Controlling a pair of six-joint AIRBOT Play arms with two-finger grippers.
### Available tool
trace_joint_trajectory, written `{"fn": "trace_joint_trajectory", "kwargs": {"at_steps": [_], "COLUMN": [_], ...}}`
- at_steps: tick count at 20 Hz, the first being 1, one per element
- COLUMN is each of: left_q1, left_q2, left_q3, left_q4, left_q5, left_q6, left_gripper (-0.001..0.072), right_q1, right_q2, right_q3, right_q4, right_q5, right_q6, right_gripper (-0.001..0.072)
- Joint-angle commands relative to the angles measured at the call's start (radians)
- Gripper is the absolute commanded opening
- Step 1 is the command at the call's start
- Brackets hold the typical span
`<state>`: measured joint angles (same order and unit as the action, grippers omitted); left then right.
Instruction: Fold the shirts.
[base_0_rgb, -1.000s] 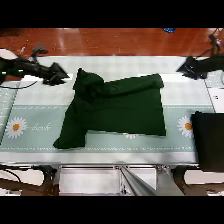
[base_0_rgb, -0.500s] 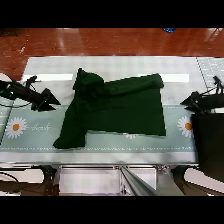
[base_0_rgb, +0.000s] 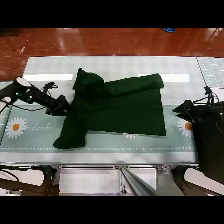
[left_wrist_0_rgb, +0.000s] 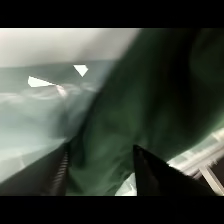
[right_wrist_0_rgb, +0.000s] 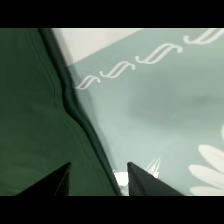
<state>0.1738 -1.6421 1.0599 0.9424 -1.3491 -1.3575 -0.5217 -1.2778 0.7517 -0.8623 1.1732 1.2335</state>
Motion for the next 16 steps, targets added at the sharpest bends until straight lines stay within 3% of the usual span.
{"fn": "trace_joint_trajectory", "kwargs": {"at_steps": [1,2,5,14,15,16], "left_q1": [-0.033,-0.033,-0.033,-0.037,-0.037,-0.037], "left_q2": [-0.026,-0.023,-0.023,0.001,0.007,0.013], "left_q3": [0.0,0.002,0.014,0.017,0.017,0.017], "left_q4": [0.008,0.007,0.008,-0.008,-0.018,-0.029], "left_q5": [0.009,0.005,-0.03,0.011,0.015,0.015], "left_q6": [0.003,0.016,0.04,0.04,0.04,0.04], "left_gripper": [0.0127,0.0026,0.0026,0.0026,0.0026,0.0026], "right_q1": [0.0,0.005,0.048,0.275,0.301,0.33], "right_q2": [0.001,0.001,0.001,0.001,0.001,0.001], "right_q3": [-0.006,-0.006,-0.033,-0.122,-0.122,-0.122], "right_q4": [-0.011,-0.041,-0.167,-0.164,-0.147,-0.098], "right_q5": [0.008,0.021,0.075,-0.024,-0.054,-0.082], "right_q6": [-0.003,0.009,0.079,0.122,0.136,0.128], "right_gripper": [0.041,0.041,0.041,0.0403,0.0363,0.0238]}}
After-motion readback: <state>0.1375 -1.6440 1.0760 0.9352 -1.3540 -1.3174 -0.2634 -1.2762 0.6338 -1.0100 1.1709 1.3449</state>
